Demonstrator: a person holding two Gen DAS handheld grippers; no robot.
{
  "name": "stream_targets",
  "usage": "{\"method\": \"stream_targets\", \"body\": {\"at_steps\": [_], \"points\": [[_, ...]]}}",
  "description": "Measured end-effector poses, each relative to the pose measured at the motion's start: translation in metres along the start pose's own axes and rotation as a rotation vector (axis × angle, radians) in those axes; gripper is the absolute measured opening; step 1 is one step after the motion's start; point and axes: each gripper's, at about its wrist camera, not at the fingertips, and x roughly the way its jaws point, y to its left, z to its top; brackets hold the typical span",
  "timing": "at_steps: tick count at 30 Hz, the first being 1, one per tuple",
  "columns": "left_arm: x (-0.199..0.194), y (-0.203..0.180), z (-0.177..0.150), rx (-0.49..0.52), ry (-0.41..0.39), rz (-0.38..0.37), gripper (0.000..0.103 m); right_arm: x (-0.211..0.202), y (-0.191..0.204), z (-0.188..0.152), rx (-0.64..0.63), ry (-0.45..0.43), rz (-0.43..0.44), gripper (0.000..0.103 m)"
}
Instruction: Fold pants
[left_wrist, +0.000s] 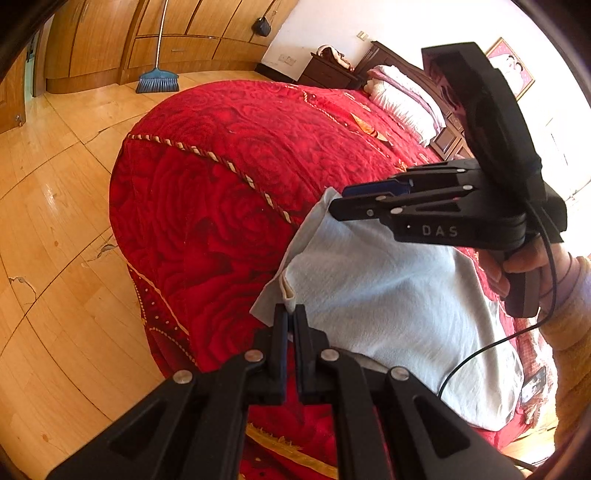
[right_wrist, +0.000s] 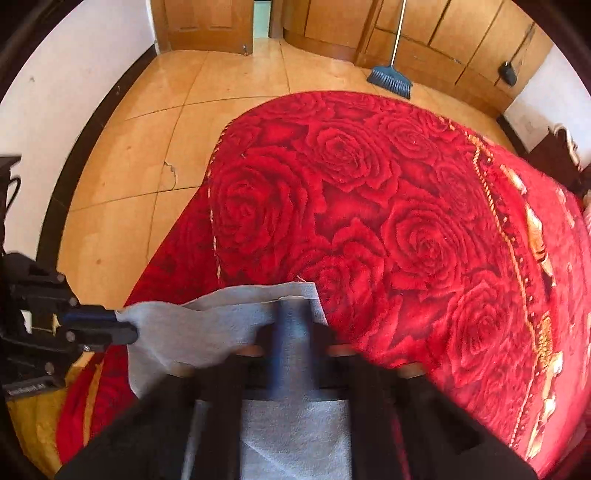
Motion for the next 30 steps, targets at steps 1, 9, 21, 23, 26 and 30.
{"method": "stream_targets", "body": {"at_steps": [1, 9, 21, 23, 26, 30], "points": [[0.000, 0.000, 0.000, 0.000, -0.001, -0.001, 0.003, -0.005, 0.003, -0.002, -0.005, -0.016, -0.006, 0.003], [-0.030, -0.003, 0.002, -0.034, -0.068, -0.035, 0.003, -0.058, -0.002, 0.015, 0.051, -0.222, 0.007, 0.003], [0.006, 0.018, 0.011, -0.034, 0.017, 0.064, 0.003, 0.012, -0.005, 0.007, 0.115, -0.136, -0.031, 0.003], [0.016, 0.023, 0.009, -0.039, 0.042, 0.090, 0.003, 0.007, -0.009, 0.007, 0.159, -0.123, -0.023, 0.008], [0.015, 0.030, 0.007, -0.052, 0.039, 0.118, 0.003, -0.011, -0.012, 0.002, 0.230, -0.152, -0.025, 0.019], [-0.003, 0.036, 0.008, -0.075, 0.006, 0.112, 0.014, -0.044, -0.011, -0.027, 0.358, -0.180, -0.027, 0.028]]}}
